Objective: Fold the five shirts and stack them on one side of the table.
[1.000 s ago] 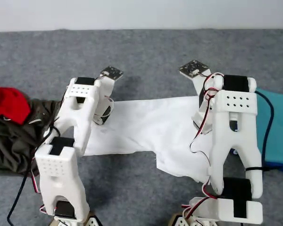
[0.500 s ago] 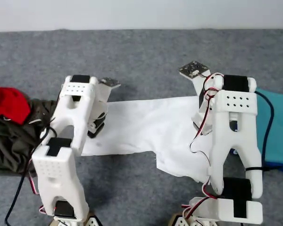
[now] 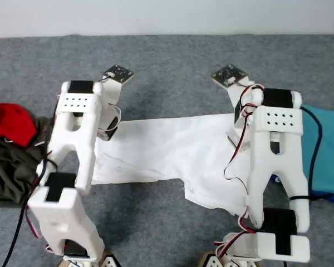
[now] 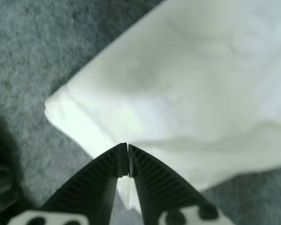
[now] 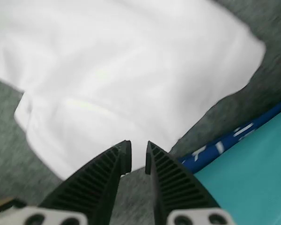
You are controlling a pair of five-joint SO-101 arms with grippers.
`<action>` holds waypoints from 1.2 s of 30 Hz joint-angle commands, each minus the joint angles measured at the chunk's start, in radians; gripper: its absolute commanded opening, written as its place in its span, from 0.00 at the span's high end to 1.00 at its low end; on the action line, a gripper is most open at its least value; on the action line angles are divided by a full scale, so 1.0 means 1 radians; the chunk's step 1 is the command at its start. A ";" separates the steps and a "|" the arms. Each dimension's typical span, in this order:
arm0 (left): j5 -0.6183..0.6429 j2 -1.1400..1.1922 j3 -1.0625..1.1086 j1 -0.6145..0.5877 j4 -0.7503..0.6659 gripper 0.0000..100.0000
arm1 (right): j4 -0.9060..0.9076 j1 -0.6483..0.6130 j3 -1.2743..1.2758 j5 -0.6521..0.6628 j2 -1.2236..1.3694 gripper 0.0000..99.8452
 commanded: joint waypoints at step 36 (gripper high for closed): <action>0.069 0.230 -0.450 -0.006 0.195 0.99 | 0.042 0.010 -0.014 -0.012 0.013 0.94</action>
